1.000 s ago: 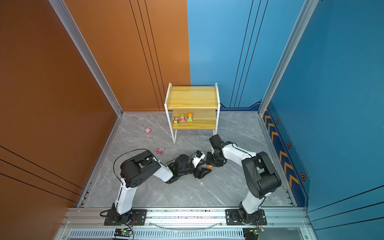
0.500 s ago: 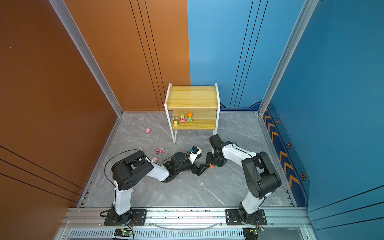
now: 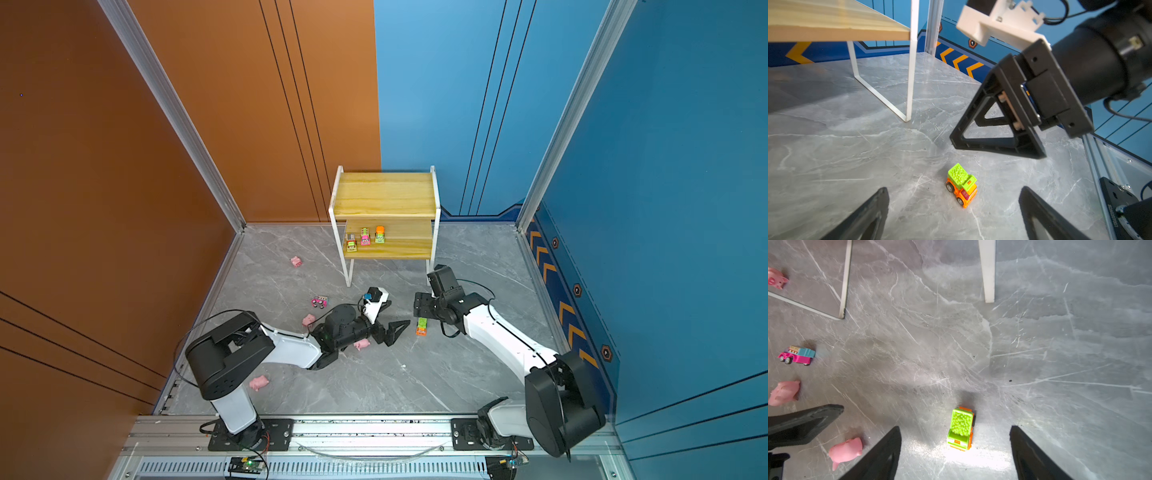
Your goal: Place and organize the plastic toys onto the shelf
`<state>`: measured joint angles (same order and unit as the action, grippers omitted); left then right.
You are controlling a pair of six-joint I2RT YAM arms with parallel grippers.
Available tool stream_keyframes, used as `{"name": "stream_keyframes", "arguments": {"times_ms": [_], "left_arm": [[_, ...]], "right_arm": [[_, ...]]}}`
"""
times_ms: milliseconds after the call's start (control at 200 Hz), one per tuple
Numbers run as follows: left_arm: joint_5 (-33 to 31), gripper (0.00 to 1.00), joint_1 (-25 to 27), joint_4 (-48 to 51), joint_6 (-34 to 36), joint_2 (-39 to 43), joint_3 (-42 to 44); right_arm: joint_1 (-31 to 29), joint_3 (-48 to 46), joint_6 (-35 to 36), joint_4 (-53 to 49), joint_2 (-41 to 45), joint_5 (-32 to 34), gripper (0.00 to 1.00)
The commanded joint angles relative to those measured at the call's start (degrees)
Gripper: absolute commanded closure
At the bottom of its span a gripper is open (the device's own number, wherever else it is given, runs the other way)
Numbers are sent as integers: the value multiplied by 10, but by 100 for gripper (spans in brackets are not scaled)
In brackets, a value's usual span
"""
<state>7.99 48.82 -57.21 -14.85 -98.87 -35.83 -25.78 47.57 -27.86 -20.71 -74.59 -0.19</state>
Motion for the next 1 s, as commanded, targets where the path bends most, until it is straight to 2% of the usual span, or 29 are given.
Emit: {"name": "stream_keyframes", "arguments": {"times_ms": [0, 140, 220, 415, 435, 551, 676, 786, 996], "left_arm": [[-57, 2, 7, 82, -7, 62, 11], [-107, 2, 13, 236, -9, 151, -6], [-149, 2, 13, 356, -15, 205, -29], [-217, 2, -1, 655, -28, 320, -115], [-223, 2, -4, 691, -30, 327, -125], [-212, 2, -48, 823, -40, 366, -171], [-159, 2, -117, 903, -34, 387, -201], [-116, 2, -170, 931, -21, 382, -215], [-83, 2, -206, 932, 1, 365, -225]], "right_arm": [[-26, -39, 2, 58, 28, 76, 16], [-82, -81, -6, 104, 50, 160, 17], [-110, -108, -15, 136, 57, 199, 17], [-141, -153, -47, 191, 42, 227, 20], [-158, -153, -49, 192, 38, 233, 20], [-176, -157, -69, 196, 17, 245, 23], [-190, -164, -97, 203, -9, 264, 28], [-204, -163, -119, 203, -31, 286, 31], [-214, -161, -140, 218, -63, 298, 42]]}}
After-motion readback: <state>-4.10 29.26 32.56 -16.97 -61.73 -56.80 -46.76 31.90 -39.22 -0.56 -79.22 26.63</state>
